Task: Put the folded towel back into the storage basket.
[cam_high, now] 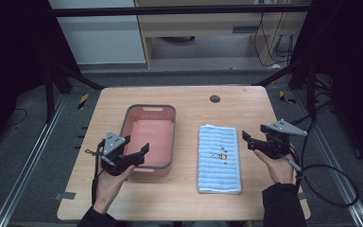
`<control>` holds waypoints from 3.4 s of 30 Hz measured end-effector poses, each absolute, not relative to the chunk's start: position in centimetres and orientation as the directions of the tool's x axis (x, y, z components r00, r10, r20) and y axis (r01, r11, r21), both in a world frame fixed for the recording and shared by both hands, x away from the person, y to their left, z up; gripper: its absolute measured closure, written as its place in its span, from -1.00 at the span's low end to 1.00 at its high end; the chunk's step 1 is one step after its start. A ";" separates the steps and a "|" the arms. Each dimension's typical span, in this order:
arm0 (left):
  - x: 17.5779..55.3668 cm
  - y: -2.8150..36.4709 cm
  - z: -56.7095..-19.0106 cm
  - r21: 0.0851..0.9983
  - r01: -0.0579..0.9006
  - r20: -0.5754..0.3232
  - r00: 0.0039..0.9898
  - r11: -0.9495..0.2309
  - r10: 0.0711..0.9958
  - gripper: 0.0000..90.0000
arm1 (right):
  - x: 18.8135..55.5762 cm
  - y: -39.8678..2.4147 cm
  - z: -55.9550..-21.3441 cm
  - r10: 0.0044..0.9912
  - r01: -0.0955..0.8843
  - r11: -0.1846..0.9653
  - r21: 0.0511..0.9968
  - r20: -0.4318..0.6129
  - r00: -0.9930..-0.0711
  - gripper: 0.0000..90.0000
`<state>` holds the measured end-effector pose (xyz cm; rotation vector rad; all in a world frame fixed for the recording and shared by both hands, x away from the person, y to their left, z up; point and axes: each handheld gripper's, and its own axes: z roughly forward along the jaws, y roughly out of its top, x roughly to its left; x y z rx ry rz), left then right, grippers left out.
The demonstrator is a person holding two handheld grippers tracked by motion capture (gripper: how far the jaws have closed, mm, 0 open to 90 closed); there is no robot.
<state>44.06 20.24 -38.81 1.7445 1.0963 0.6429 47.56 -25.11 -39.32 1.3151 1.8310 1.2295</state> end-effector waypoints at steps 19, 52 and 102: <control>44.4 14.7 -39.4 0.906 0.370 -0.033 0.545 -0.204 0.838 -0.45 | 49.7 -24.7 -38.9 0.934 0.403 0.091 0.911 0.063 -0.353 -0.47; 44.7 6.4 -42.6 0.864 0.402 -0.041 0.654 -0.301 0.755 -0.42 | 53.4 -24.4 -41.7 0.934 0.467 0.126 0.875 0.054 -0.354 -0.33; 44.5 2.7 -50.0 0.757 0.527 -0.097 0.675 -0.386 0.731 0.05 | 56.7 -23.1 -48.9 0.925 0.612 0.203 0.765 0.055 -0.376 0.05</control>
